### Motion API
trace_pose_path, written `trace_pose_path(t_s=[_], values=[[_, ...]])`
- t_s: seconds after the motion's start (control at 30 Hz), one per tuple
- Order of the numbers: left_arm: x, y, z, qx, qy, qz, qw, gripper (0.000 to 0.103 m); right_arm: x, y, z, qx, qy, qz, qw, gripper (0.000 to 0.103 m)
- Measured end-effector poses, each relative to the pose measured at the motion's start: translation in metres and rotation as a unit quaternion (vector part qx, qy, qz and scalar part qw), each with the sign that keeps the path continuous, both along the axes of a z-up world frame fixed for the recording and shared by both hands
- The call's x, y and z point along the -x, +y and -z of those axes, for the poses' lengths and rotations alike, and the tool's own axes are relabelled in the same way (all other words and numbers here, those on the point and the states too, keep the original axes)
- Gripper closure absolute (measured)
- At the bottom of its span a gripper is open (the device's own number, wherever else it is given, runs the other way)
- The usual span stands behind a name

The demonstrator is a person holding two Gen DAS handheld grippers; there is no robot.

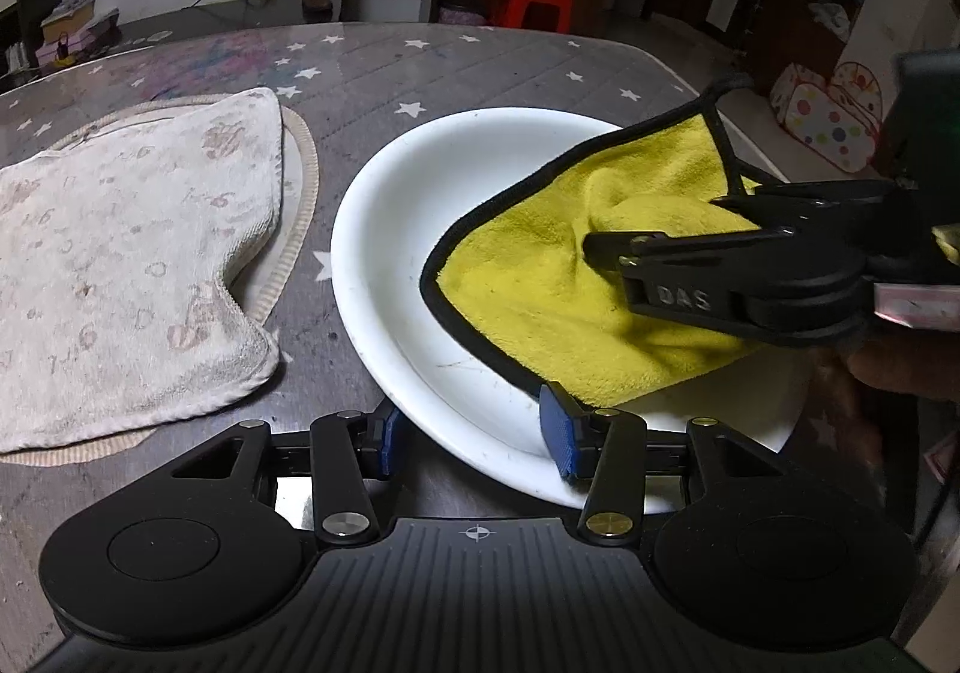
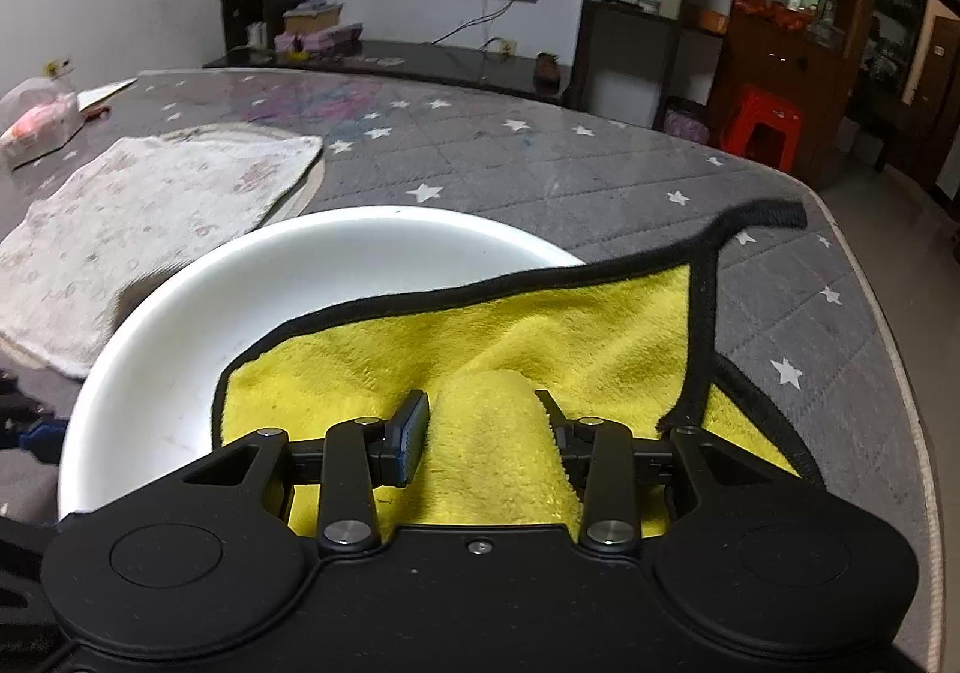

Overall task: Clean bowl
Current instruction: 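Wipe the bowl bottom with the cloth in the right tool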

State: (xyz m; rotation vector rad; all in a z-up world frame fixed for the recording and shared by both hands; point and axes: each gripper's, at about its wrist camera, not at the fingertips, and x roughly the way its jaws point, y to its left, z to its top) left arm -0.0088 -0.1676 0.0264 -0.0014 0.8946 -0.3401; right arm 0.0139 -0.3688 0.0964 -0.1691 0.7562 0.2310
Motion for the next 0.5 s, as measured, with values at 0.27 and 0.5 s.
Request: trace_pose_path(t_s=[0.27, 0.5], values=[[0.003, 0.002, -0.004, 0.01, 0.005, -0.006, 0.9999, 0.057, 0.024, -0.006, -0.016, -0.004, -0.018, -0.011, 1.0, 0.056], [0.01, 0.002, -0.009, 0.012, 0.002, -0.009, 0.9999, 0.058, 0.018, -0.009, -0.005, 0.01, 0.004, -0.009, 1.0, 0.079]])
